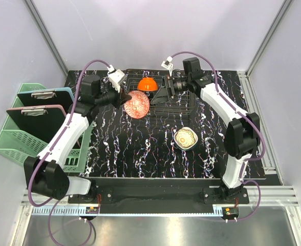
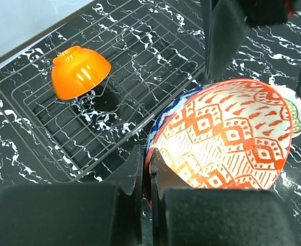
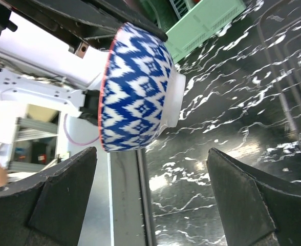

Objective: Load the bowls into the dish rack

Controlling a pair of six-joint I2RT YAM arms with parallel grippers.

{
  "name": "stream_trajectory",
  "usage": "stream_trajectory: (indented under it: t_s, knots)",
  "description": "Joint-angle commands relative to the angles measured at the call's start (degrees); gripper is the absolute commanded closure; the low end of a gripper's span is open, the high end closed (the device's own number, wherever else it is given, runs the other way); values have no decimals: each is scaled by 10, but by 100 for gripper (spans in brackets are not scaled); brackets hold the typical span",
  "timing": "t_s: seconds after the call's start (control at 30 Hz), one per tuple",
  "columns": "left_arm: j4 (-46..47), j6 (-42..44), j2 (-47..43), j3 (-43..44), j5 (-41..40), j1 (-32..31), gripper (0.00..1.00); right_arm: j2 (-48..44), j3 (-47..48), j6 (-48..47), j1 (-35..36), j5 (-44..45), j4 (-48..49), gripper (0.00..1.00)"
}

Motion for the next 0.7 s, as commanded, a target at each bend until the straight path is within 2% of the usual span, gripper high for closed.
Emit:
stream_trajectory:
  t_s: [0.0, 0.23, 0.47, 0.57, 0.6, 0.67]
  knots:
    - [47, -23, -6, 36, 5, -8, 100, 8, -3, 36, 2, -55, 44, 4]
    - [45, -25, -10, 36, 12, -17, 100, 12, -26, 147, 4, -114, 160, 4]
    - [44, -25, -9, 36, 12, -20, 100, 17, -53, 202, 16, -129, 226, 4]
    - [44, -25, -9, 36, 12, -21, 100, 19, -75, 263, 22, -135, 311, 5]
    - [44, -25, -8, 36, 12, -22, 100, 19, -93, 325, 23, -138, 388, 5]
    - [43, -25, -8, 35, 11, -24, 100, 26, -110, 397, 23, -144, 477, 6]
